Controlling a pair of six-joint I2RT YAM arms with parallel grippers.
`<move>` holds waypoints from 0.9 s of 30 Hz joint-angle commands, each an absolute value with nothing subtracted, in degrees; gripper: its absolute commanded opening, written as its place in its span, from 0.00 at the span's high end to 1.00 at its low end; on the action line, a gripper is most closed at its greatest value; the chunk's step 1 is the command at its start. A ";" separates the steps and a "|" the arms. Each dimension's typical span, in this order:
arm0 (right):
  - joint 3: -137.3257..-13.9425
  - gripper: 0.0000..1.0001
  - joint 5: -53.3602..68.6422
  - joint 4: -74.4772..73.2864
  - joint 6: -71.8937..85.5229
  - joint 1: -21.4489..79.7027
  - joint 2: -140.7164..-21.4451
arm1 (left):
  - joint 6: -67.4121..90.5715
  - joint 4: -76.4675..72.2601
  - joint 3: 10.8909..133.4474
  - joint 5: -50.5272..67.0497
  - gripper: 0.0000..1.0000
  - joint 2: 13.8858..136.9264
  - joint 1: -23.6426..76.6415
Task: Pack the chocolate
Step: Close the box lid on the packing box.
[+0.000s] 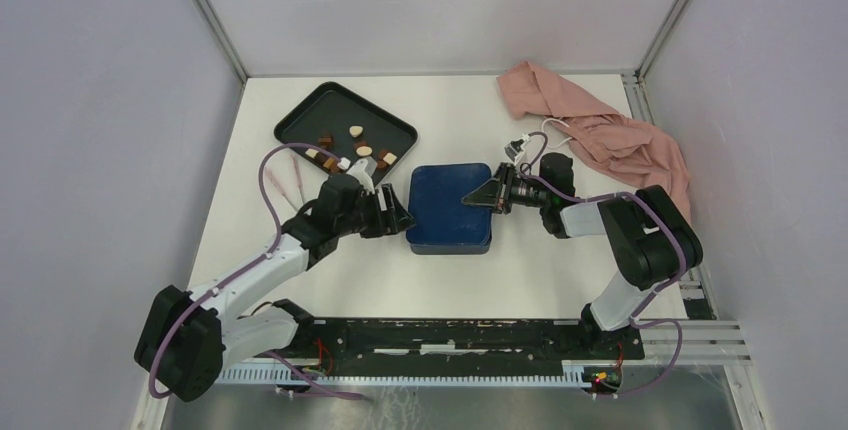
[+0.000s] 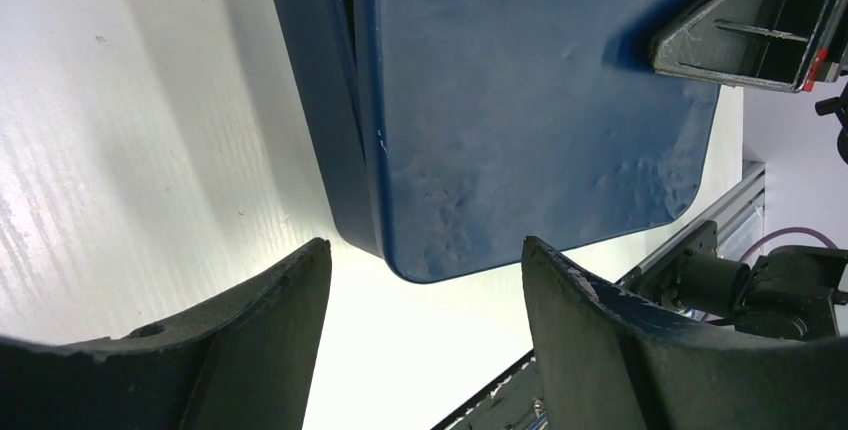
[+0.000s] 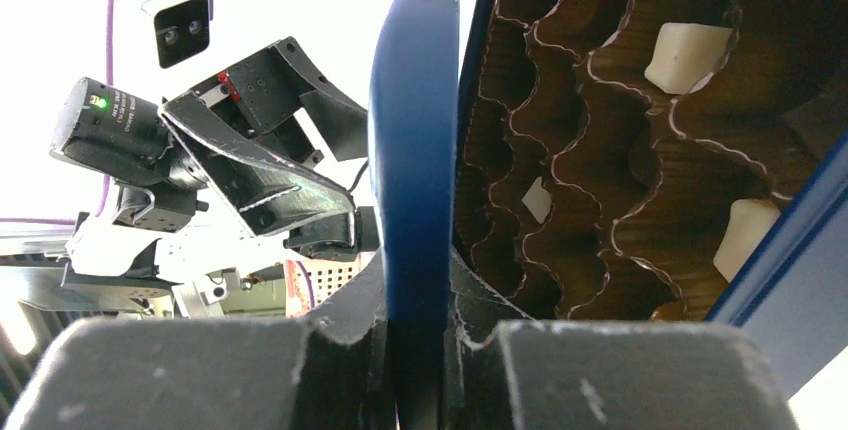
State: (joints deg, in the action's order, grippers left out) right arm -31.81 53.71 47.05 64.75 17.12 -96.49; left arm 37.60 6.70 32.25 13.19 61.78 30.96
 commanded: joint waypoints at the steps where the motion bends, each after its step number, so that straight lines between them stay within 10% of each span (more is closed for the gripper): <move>1: -33.70 0.96 53.50 47.24 62.85 16.72 -96.68 | 35.42 4.22 34.07 14.65 0.25 62.33 31.56; 27: -36.42 0.71 52.00 34.67 53.00 14.68 -95.75 | 32.60 2.30 40.33 16.60 0.34 76.41 33.67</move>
State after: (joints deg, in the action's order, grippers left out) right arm -34.00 53.12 37.28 56.55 15.33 -96.55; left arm 36.32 4.75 36.32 15.35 73.67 32.88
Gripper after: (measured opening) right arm 0.276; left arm 0.665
